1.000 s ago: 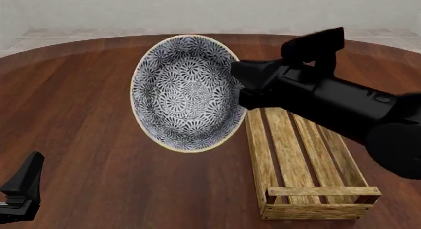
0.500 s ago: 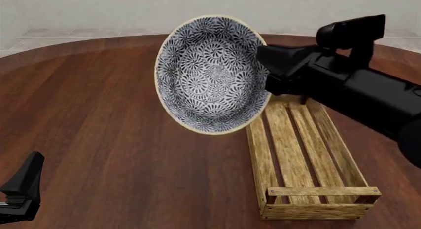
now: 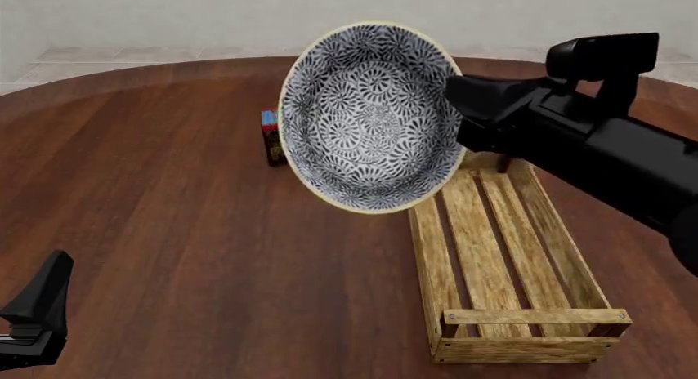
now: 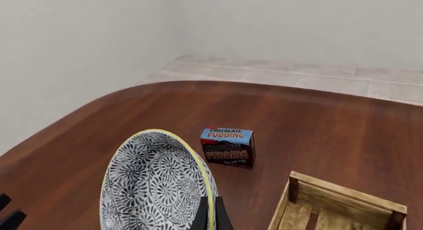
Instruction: Pick up the bowl on the left and put it in the tray.
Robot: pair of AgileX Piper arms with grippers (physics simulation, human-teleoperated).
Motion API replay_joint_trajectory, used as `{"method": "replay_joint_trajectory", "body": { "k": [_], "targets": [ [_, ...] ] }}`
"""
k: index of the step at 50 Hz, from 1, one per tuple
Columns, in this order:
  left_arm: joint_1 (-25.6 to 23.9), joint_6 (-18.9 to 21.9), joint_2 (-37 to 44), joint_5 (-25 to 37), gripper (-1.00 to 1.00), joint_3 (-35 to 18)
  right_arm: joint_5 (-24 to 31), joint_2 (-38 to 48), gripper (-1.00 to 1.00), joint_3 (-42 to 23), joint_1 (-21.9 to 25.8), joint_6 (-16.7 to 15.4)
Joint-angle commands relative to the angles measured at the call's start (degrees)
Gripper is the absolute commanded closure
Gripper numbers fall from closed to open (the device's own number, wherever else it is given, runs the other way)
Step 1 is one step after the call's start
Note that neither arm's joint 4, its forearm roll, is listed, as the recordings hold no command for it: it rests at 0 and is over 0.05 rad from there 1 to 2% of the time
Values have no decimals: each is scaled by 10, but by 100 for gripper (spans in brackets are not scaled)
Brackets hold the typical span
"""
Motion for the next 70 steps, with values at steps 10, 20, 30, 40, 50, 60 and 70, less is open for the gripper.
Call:
{"method": "replay_joint_trajectory", "body": {
  "k": [10, 20, 30, 40, 50, 60, 70],
  "targets": [
    [0, 0, 0, 0, -100, 0, -18, -24, 100, 20, -56, 32],
    [0, 0, 0, 0, -100, 0, -16, -33, 100, 33, -68, 52],
    [0, 0, 0, 0, -100, 0, -11, -45, 100, 40, -84, 50],
    [0, 0, 0, 0, -100, 0, -14, -51, 100, 49, -91, 49],
    [0, 0, 0, 0, -100, 0, -18, -56, 100, 54, -104, 45],
    [0, 0, 0, 0, -100, 0, -22, -58, 100, 62, -111, 51],
    [0, 0, 0, 0, -100, 0, -33, -51, 100, 76, -129, 67]
  ]
}}
